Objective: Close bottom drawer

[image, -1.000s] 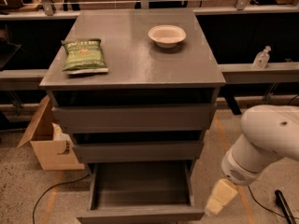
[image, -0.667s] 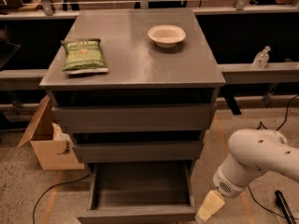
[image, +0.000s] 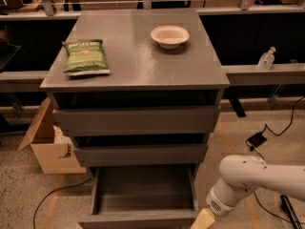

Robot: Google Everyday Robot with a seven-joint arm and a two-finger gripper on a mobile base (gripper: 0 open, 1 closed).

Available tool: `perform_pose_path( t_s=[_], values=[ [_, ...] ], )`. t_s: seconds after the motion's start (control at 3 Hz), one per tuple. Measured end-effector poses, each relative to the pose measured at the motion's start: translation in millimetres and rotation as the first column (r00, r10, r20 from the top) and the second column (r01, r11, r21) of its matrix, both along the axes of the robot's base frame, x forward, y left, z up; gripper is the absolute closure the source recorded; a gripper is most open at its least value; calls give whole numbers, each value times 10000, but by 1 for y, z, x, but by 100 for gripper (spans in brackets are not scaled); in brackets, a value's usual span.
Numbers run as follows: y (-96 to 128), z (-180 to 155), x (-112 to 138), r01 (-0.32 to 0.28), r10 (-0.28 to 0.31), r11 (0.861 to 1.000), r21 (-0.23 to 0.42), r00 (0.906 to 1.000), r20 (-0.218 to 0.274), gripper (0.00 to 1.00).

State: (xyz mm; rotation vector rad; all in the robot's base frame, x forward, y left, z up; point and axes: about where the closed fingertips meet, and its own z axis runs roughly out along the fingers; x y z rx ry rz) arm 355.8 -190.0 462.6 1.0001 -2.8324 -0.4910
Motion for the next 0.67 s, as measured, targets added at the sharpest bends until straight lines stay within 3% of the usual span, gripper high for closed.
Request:
perform_pose_path(
  t_s=[0.33,0.67],
  values=[
    [0,-2,0,19,-19,10000,9,10000,-24,0],
    [-4,-28,-2,196,-196,9998,3,9992,-344,0]
  ],
)
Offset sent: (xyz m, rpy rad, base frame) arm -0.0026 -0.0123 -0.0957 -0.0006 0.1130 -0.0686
